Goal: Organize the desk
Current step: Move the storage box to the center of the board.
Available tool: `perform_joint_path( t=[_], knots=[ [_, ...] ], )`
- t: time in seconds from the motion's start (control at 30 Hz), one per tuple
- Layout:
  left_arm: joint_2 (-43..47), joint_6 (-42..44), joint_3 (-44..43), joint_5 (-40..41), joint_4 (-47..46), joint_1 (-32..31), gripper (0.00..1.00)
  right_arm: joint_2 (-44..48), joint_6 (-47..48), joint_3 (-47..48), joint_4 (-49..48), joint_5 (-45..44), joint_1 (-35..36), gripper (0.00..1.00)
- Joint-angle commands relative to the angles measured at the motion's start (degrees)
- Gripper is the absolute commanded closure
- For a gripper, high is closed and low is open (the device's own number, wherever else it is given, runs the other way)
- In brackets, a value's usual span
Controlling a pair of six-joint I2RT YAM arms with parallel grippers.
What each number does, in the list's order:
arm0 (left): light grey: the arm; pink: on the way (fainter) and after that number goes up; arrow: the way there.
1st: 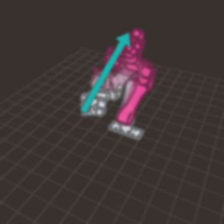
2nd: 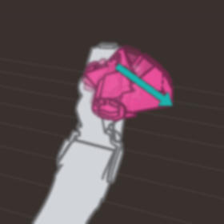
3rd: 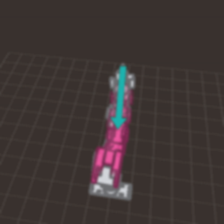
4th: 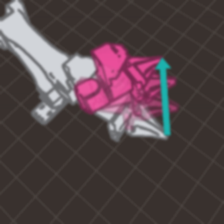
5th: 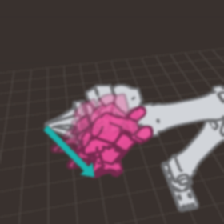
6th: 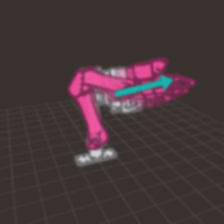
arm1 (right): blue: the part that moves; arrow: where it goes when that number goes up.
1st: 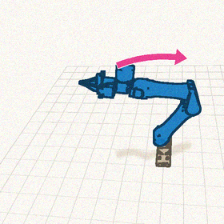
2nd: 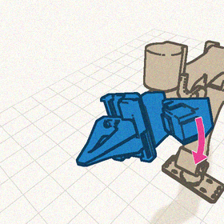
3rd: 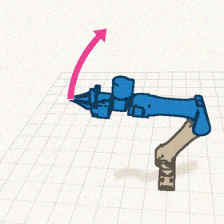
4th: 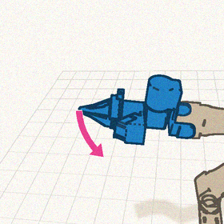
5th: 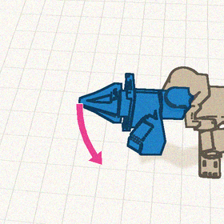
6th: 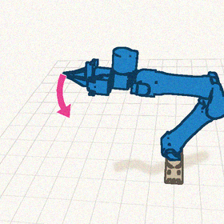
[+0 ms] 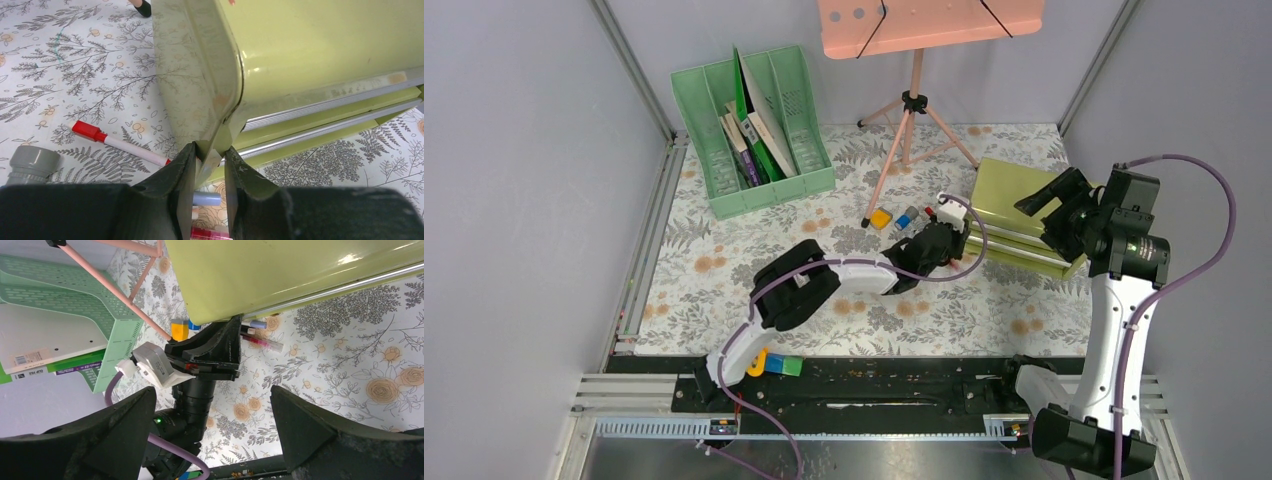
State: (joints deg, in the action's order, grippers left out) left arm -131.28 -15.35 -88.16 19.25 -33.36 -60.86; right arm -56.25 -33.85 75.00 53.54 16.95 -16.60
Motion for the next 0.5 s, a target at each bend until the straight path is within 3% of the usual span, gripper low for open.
perform_joint_path(
  t=[0.0, 0.07, 0.13, 0.27, 0.47],
  knots=[
    [5.2, -1.8, -1.4, 1.5, -0.8, 2.9, 0.85, -1.4, 1.9, -0.1, -1.0, -1.0, 0.3, 0.09],
    [6.3, -0.9, -0.3, -0.5, -2.9, 3.0, 0.63, -2.1, 2.0, 0.0, -1.5, -0.7, 0.3, 0.09],
    [7.9, -0.4, 1.2, -3.7, -4.7, 3.0, 0.51, -2.8, 2.2, 0.3, -1.8, -0.7, 0.3, 0.09],
    [12.6, -4.8, 5.4, -9.1, -5.6, 2.9, 0.38, -4.7, 3.3, 1.7, -2.0, -1.0, 0.3, 0.09],
    [19.0, -22.2, 14.5, -14.8, -8.7, 2.9, 0.33, -8.9, 4.6, 6.1, -2.1, -1.5, 0.3, 0.09]
  ],
)
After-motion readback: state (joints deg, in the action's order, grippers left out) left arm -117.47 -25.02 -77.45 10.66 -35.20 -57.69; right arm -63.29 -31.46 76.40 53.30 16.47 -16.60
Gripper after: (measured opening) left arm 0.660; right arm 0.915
